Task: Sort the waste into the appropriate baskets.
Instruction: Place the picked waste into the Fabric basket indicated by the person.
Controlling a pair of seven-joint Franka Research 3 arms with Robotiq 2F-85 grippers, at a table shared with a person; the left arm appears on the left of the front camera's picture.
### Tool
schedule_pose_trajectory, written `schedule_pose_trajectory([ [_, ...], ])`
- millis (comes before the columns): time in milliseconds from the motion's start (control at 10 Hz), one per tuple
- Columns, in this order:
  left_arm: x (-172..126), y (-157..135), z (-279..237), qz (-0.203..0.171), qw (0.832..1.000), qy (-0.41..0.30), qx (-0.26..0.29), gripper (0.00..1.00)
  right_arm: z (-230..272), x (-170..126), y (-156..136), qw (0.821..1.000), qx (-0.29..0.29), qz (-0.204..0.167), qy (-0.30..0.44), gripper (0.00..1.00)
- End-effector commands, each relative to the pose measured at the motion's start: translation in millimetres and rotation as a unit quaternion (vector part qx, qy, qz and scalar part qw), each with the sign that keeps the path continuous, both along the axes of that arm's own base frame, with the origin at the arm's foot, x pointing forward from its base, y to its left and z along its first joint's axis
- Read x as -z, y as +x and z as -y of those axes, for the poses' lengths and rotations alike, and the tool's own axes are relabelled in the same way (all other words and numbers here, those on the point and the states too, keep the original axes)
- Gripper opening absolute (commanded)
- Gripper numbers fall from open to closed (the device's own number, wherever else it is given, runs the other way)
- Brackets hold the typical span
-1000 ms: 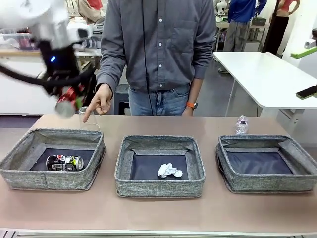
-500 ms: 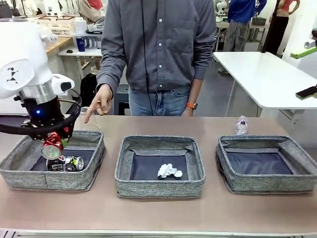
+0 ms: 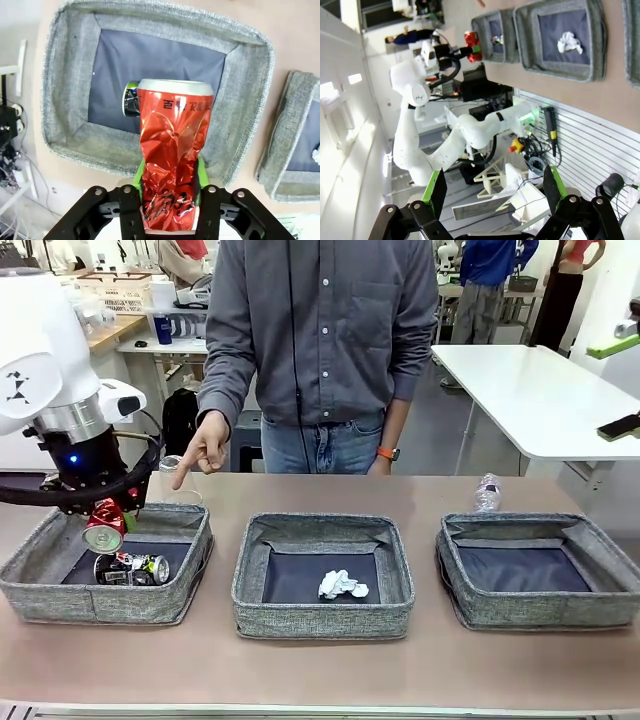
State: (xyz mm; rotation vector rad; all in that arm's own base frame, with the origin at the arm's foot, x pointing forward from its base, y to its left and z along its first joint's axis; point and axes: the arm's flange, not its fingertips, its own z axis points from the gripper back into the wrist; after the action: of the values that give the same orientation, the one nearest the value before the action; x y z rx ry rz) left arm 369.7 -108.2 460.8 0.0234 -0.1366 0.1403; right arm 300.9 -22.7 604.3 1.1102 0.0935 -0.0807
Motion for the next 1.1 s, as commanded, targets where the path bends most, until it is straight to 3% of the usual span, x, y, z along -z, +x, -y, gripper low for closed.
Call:
schedule_pose_trajectory([
  [0, 5, -4, -7, 0.014, 1.0, -0.008, 0.0, 0.93, 0, -3, 2, 1.0, 0.0, 0.008, 0.006, 1.0],
  [100, 3, -4, -8, 0.019, 1.0, -0.011, -0.001, 1.0, 0, -3, 2, 1.0, 0.0, 0.008, 0.006, 1.0],
  [500, -8, -5, -6, 0.036, 0.999, -0.007, -0.001, 1.0, 0, -3, 2, 1.0, 0.0, 0.008, 0.006, 1.0],
  [1000, -28, -7, 5, 0.049, 0.997, -0.054, 0.005, 1.0, 0, -3, 2, 1.0, 0.0, 0.008, 0.006, 1.0],
])
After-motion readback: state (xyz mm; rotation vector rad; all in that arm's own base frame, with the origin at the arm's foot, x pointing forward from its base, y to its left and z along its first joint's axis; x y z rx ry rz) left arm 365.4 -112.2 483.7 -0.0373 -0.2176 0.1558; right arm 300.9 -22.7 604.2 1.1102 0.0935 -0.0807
